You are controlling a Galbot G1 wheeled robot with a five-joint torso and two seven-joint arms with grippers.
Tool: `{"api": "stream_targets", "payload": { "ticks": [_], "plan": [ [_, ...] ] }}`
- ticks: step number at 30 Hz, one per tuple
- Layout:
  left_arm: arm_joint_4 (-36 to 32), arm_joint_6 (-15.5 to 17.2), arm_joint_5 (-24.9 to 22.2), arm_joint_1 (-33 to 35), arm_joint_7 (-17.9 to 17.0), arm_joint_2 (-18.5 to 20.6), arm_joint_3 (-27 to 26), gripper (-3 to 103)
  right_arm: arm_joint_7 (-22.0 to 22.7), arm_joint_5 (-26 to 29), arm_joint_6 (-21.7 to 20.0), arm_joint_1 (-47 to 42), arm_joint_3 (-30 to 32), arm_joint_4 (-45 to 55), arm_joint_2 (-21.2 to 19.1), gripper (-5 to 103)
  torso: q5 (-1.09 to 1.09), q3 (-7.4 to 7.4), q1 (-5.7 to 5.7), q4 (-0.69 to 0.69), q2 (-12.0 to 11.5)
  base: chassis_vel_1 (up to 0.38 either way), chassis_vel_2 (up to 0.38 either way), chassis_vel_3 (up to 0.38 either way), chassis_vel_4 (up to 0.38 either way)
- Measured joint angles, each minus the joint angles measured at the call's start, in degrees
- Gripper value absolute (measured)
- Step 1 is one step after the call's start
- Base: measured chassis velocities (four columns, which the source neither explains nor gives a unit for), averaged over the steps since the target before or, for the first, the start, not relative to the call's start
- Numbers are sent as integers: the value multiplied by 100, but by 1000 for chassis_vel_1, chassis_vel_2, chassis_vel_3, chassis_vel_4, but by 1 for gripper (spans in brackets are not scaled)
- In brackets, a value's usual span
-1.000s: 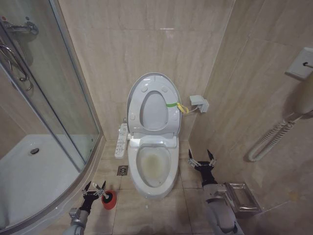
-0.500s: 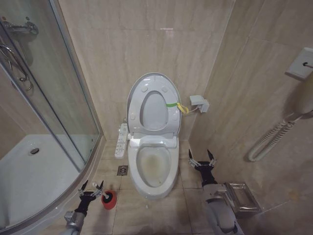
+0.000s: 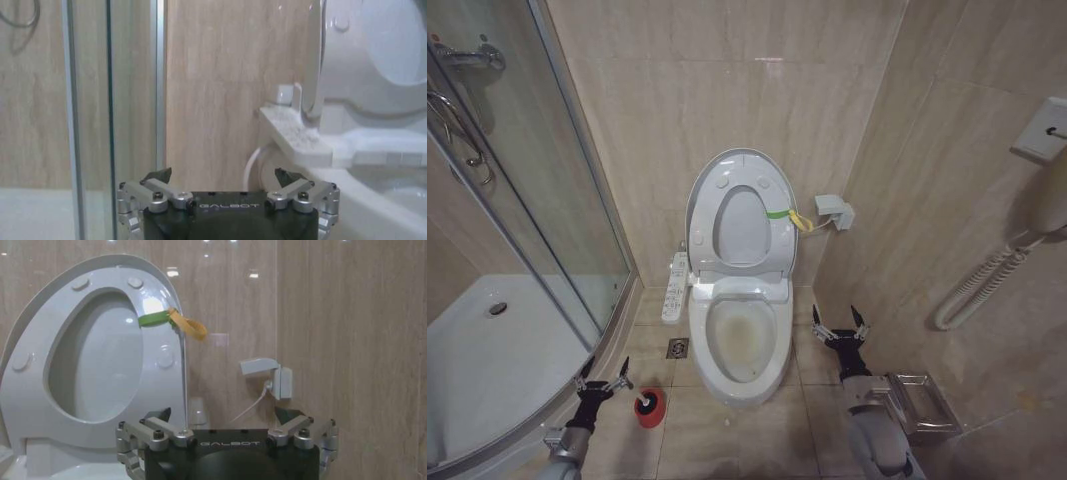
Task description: Open the toilet lid, clean the toilet bowl with a toilet brush, close the toilet lid, and flush.
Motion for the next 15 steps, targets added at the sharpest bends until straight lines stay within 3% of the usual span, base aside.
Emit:
{"api": "stream_targets", "payload": {
  "ticks": [10, 15],
  "plan": [
    [-600, 141, 36, 141, -215, 164, -234, 100, 0, 0, 0, 0, 0, 0, 0, 100, 0, 0, 0, 0, 0, 0, 0, 0, 0],
    [-1155, 468, -45, 321, -375, 282, -477, 100, 0, 0, 0, 0, 0, 0, 0, 100, 0, 0, 0, 0, 0, 0, 0, 0, 0]
  ]
}}
